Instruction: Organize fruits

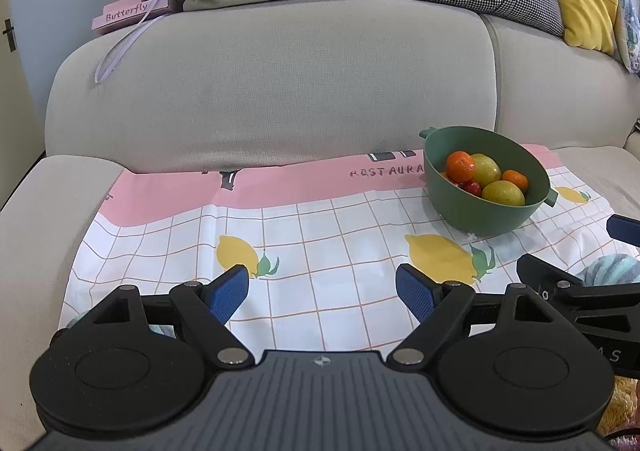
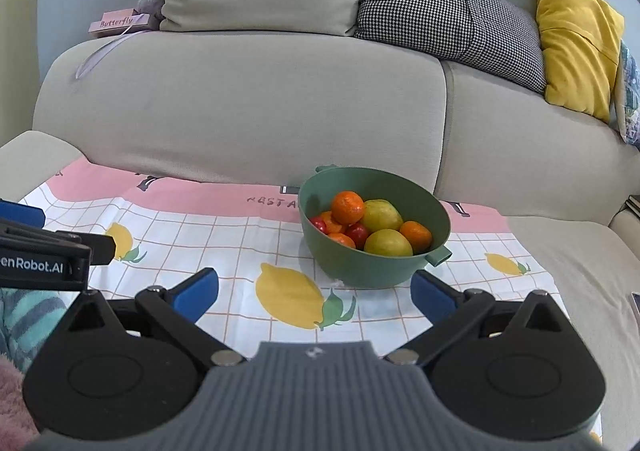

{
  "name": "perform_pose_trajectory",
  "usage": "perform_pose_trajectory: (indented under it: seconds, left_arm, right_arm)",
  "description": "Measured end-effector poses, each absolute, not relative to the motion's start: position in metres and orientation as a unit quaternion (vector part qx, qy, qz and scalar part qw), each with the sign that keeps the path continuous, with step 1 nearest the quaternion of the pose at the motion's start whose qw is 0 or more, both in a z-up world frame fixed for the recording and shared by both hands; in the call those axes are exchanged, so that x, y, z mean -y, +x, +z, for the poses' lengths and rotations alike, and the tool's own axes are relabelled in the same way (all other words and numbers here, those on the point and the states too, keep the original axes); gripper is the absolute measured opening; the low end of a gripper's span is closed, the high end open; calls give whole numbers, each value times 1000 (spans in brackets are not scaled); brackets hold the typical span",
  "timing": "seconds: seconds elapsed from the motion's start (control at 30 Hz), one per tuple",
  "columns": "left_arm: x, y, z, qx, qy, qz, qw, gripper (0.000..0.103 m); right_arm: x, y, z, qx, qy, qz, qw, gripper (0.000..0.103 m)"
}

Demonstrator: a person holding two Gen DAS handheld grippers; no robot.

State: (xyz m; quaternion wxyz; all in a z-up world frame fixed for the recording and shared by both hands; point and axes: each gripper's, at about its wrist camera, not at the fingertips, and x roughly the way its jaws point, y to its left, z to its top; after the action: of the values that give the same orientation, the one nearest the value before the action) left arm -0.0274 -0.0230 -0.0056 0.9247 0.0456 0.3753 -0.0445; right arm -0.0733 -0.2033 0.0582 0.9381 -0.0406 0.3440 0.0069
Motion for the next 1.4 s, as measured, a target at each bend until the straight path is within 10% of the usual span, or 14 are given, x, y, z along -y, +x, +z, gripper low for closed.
perform_pose_trajectory:
  seconds: [1.4]
  left_arm:
    - [22, -28, -5, -379, 45, -46, 923, 97]
  right_arm:
    - [200, -77, 59, -343, -43, 15, 938, 99]
